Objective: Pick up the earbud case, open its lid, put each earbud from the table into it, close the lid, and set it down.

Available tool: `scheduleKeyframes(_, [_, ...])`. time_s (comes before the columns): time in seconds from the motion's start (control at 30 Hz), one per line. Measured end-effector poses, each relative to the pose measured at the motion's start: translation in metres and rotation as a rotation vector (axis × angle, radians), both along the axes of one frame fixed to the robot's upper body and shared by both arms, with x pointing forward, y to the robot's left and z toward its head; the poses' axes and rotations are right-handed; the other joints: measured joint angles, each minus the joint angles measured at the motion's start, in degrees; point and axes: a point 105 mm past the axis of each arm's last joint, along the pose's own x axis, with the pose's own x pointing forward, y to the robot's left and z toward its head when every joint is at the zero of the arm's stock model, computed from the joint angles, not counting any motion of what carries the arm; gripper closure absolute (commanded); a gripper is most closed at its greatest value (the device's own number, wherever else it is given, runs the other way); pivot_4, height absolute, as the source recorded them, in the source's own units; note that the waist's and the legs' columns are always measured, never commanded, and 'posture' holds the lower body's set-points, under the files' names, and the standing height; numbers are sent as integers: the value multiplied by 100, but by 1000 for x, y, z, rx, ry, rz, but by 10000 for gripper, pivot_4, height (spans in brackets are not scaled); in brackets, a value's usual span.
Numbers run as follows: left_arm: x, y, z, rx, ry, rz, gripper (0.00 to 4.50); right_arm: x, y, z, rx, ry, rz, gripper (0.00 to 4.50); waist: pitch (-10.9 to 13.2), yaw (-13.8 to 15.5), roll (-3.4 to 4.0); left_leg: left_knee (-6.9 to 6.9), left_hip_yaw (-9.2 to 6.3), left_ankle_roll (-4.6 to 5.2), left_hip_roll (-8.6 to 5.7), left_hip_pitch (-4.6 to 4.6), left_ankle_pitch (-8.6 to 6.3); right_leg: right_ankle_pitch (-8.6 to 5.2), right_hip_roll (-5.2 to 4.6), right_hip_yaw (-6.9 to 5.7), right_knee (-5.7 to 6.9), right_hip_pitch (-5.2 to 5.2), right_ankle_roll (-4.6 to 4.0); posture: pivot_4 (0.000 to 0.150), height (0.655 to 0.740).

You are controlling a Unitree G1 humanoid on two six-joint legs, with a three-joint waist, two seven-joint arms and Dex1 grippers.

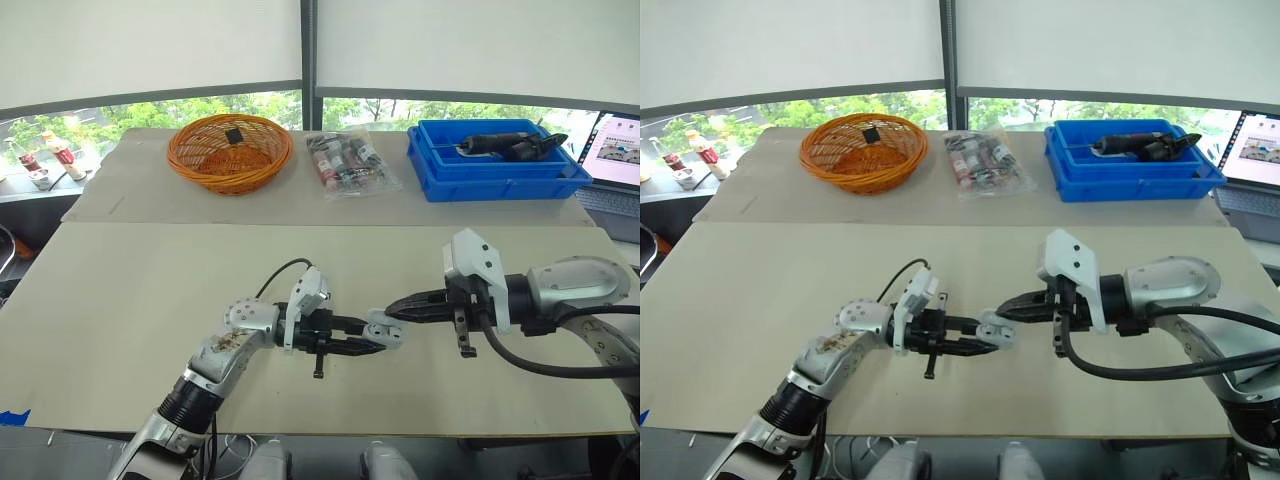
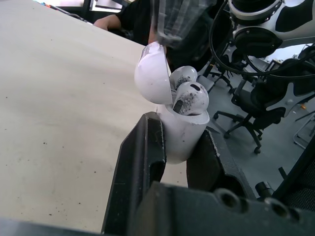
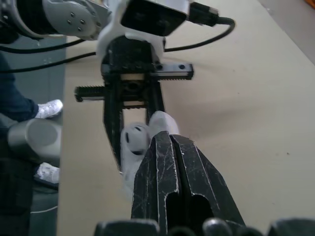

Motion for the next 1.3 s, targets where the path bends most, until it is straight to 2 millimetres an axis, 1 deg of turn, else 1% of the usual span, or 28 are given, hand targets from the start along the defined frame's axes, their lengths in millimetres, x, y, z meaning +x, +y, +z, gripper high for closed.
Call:
scheduleKeyframes(0.13, [1, -1, -1, 4, 1, 6, 39206, -6, -9, -8, -57, 43, -6, 45000, 0, 1, 0, 0, 1, 0, 1, 1, 0, 0, 1, 0, 0, 0, 0, 1500, 7400])
scheduleKeyframes(0.23, [1, -1, -3, 14, -1, 14, 39206, -9, -10, -10, -38, 67, -9, 45000, 0, -10, 0, 0, 1, 0, 2, 2, 0, 0, 2, 0, 1, 0, 0, 1500, 7400])
scheduleKeyframes(0.27, [2, -1, -2, 11, -4, 19, 39206, -10, -8, -8, -14, 73, -4, 45000, 0, -18, 0, -1, 0, 0, 3, 2, 0, 0, 3, 0, 1, 0, 0, 1500, 7400])
scheduleKeyframes(0.3, [3, -1, -1, 5, -7, 23, 39206, -11, -5, -2, 45, 88, 2, 45000, 0, -22, 0, -1, 0, 0, 4, 1, 0, 0, 4, 0, 2, 0, 0, 1500, 7400])
scheduleKeyframes(0.37, [3, -1, -1, 4, -8, 26, 39206, -10, -2, 10, 104, 81, -4, 45000, 0, -20, 0, -1, -1, 0, 3, 2, 0, 0, 3, 1, 2, 0, 0, 1500, 7400])
scheduleKeyframes(0.43, [3, -1, -2, 6, -8, 28, 39206, -3, -3, 20, 133, 38, -42, 45000, 0, -19, 0, -1, -2, 0, 2, 2, 0, 0, 1, 0, 2, 0, 0, 1500, 7400])
scheduleKeyframes(0.5, [3, 0, -2, 5, -11, 30, 39206, 8, -7, 23, 124, -3, -103, 45000, 0, -6, 0, -1, -1, 0, 1, 1, 0, 0, 1, 0, 1, 0, 0, 1500, 7400])
scheduleKeyframes(0.53, [3, 0, -2, 3, -14, 30, 39206, 15, -9, 19, 94, -31, -132, 45000, 0, 2, 0, 0, 0, 0, 1, 1, 0, 0, 1, -1, 1, 0, 0, 1500, 7400])
scheduleKeyframes(0.6, [2, 0, -1, 0, -18, 30, 39206, 23, -9, 4, 13, -51, -146, 45000, 0, -2, 0, 0, 2, 0, 0, 0, 0, 0, 0, -1, 1, -2, 0, 1500, 7400])
scheduleKeyframes(0.67, [2, -1, -1, -5, -22, 28, 39205, 24, -7, -8, -34, -53, -129, 45000, 0, -13, 1, -1, 3, 0, 1, -1, 0, 0, 1, 0, 2, -5, 0, 1500, 7400])
scheduleKeyframes(0.7, [2, -2, 0, -6, -23, 27, 39206, 23, -6, -10, -44, -51, -117, 45000, 0, -16, 1, -1, 2, 0, 1, -1, 0, 0, 2, 0, 2, -5, 0, 1500, 7400])
scheduleKeyframes(0.8, [1, -2, -1, -3, -22, 25, 39206, 21, -5, -12, -53, -50, -88, 45000, 0, -17, 0, 0, 1, 0, 1, -1, 0, 0, 1, 0, 2, -4, 0, 1500, 7400])
scheduleKeyframes(0.93, [1, -2, -1, -4, -21, 29, 39206, 11, -1, -12, -46, -5, -32, 45000, 0, -14, 0, 0, -2, 0, 1, -1, 0, 0, 1, 0, 2, -4, 0, 1500, 7400])
scheduleKeyframes(1.03, [1, -4, -2, -4, -14, 29, 39206, 8, -8, -11, -64, 11, -43, 45000, 0, 0, 0, 0, -1, 0, 0, -1, 0, 0, 0, 0, 1, -3, 0, 1500, 7400])
scheduleKeyframes(1.13, [2, -3, -5, 11, 20, 44, 39206, 7, -14, -14, -79, 24, -67, 45000, 0, -8, 0, 0, 0, 0, 1, -1, 0, 0, 1, 0, 2, -3, 0, 1500, 7400])
scheduleKeyframes(1.23, [9, -4, -10, 49, 113, 96, 39206, 7, -17, -16, -74, 24, -86, 45000, 0, -16, 0, 0, -1, 0, 1, 0, 0, 0, 3, 0, 4, -3, 0, 1500, 7400])
scheduleKeyframes(1.3, [16, -4, -15, 111, 237, 148, 39206, 7, -24, -16, -73, 1, -120, 45000, 0, 14, 0, 2, -3, 0, -1, -3, 0, 0, 3, -3, 6, -3, 0, 1500, 7400])
